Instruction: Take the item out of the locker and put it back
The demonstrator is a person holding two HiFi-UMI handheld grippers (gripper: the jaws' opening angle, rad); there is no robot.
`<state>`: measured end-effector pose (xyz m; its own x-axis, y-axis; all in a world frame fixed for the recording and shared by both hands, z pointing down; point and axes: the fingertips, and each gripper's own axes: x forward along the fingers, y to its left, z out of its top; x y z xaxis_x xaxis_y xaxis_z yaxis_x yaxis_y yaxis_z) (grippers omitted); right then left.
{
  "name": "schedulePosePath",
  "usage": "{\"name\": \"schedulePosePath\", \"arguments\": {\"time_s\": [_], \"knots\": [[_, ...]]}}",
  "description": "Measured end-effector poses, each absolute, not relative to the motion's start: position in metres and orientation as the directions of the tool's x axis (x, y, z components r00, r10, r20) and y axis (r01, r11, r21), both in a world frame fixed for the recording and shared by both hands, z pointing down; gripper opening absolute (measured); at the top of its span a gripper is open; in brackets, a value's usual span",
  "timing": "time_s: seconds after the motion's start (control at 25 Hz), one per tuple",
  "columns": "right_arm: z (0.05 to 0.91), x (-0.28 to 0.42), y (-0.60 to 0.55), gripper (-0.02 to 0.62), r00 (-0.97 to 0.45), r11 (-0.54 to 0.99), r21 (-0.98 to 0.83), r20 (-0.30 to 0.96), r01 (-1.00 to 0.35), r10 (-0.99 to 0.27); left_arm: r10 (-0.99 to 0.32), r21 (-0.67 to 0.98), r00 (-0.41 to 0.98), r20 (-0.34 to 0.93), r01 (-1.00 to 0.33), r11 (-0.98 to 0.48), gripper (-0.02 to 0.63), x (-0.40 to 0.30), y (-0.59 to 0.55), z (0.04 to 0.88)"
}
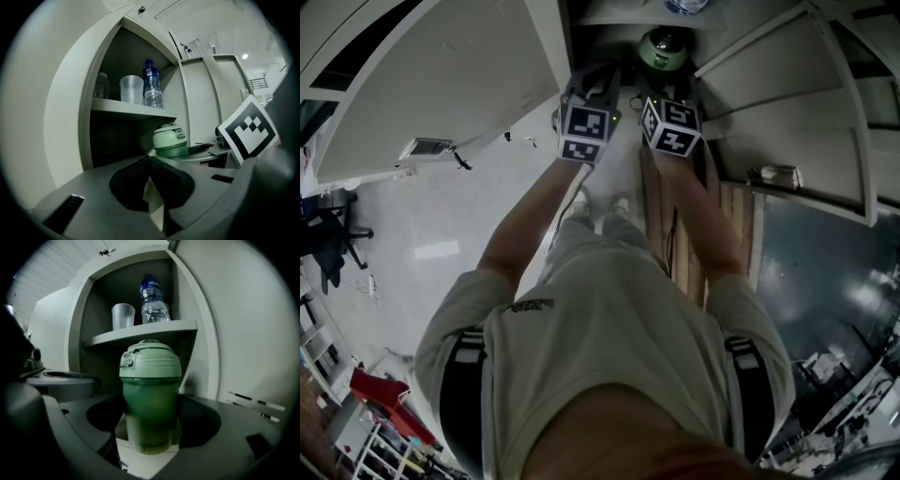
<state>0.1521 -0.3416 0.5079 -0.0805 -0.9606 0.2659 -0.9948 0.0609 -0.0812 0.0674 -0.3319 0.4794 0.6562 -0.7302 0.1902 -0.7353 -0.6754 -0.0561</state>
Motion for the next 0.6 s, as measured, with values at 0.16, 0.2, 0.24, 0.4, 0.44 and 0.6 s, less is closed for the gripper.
{"name": "schedulePosePath", "arguments": {"time_s": [0.16,0.2,0.24,0.4,0.44,0.6], "knots": [[0.49,0.149,-0.324,0.364,-0.089,0.075,-0.07,0.236,-0.995,-0.968,-0.733,-0.064,0.658,0.172,-0.735,-0.675,0.012,0.064,-0.322,0.468],[0.483,0.148,-0.319,0.365,-0.094,0.081,-0.067,0.225,-0.995,-0.97,-0.734,-0.067,0.659,0.164,-0.735,-0.675,0.012,0.063,-0.319,0.463],[0.476,0.147,-0.314,0.364,-0.1,0.088,-0.063,0.211,-0.994,-0.972,-0.735,-0.073,0.661,0.154,-0.734,-0.675,0.012,0.062,-0.316,0.457],[0.434,0.139,-0.296,0.364,-0.131,0.125,-0.05,0.138,-0.991,-0.982,-0.739,-0.107,0.666,0.102,-0.731,-0.674,0.012,0.056,-0.306,0.424],[0.421,0.136,-0.291,0.364,-0.14,0.136,-0.049,0.117,-0.99,-0.983,-0.74,-0.119,0.667,0.089,-0.73,-0.673,0.012,0.054,-0.303,0.414],[0.367,0.13,-0.271,0.365,-0.18,0.179,-0.047,0.024,-0.983,-0.983,-0.74,-0.17,0.672,0.029,-0.726,-0.666,0.012,0.049,-0.29,0.372]]}}
